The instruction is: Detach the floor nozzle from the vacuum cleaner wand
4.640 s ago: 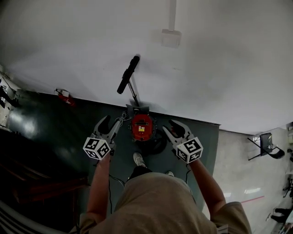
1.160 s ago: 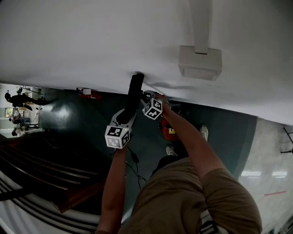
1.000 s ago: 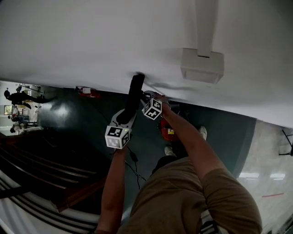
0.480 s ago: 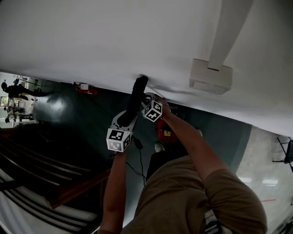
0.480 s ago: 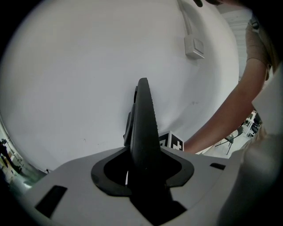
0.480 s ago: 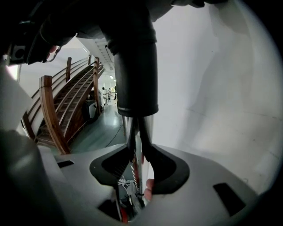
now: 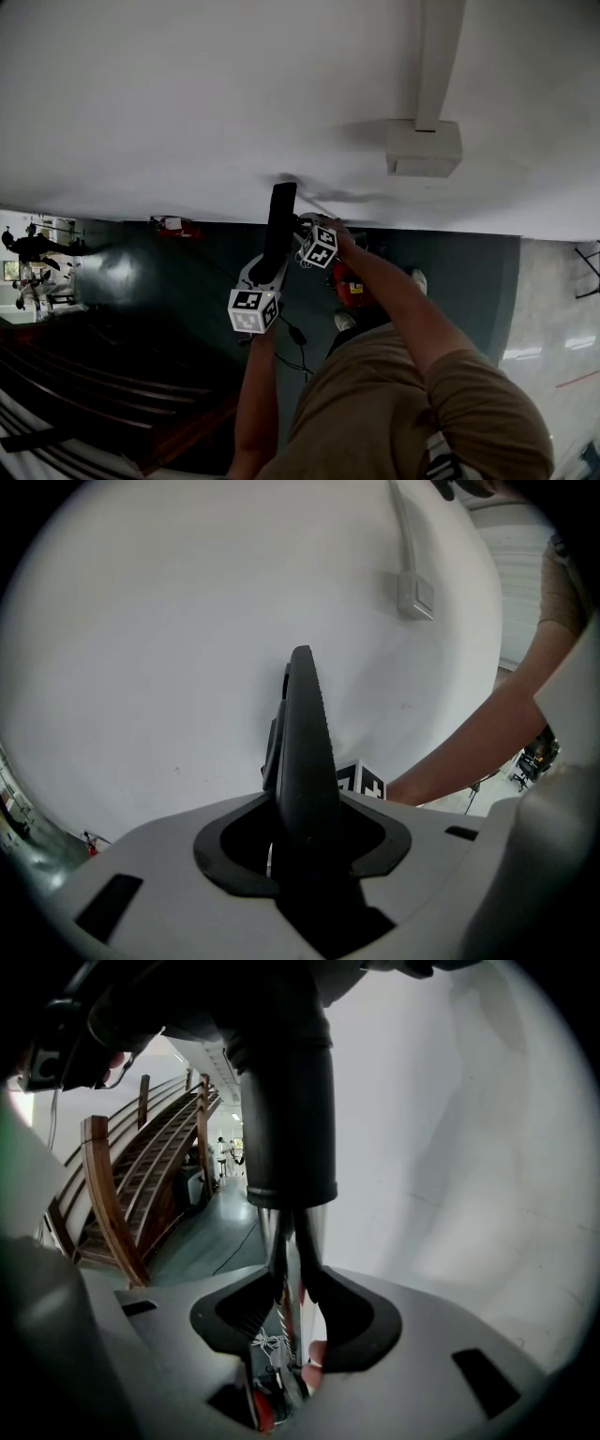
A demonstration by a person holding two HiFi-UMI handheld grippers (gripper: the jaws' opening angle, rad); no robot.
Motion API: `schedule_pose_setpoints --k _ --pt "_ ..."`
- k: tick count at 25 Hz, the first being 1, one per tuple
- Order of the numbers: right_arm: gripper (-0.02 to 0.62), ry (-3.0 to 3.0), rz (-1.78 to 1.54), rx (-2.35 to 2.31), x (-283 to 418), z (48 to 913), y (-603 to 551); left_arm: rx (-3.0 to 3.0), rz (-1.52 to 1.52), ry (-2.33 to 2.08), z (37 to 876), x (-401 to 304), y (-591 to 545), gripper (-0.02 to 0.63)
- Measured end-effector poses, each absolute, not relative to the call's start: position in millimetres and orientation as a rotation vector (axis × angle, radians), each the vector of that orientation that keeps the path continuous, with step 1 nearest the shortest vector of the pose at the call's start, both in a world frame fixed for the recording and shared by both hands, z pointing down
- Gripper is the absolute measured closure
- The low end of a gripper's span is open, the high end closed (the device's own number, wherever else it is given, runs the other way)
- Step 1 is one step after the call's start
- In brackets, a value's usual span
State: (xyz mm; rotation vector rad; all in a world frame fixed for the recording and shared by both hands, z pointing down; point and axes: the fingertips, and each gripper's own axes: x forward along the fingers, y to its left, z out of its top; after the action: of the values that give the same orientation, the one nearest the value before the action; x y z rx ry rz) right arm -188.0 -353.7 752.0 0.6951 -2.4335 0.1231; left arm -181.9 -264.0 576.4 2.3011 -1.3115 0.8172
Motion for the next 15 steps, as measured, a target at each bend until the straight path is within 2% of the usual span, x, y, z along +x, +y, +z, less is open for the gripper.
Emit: schedule_pose_setpoints --k 9,15 --pt "0.44 -2.427 0.123 0.654 -191.9 754.7 -351.8 2.304 0.842 -1.263 574.1 -186.2 -266.0 0.434" --pt "0.44 -2.428 0.096 0.611 -200.5 754.5 -350.1 2.251 0.654 -1.243 572.8 -205.3 -268.6 0.434"
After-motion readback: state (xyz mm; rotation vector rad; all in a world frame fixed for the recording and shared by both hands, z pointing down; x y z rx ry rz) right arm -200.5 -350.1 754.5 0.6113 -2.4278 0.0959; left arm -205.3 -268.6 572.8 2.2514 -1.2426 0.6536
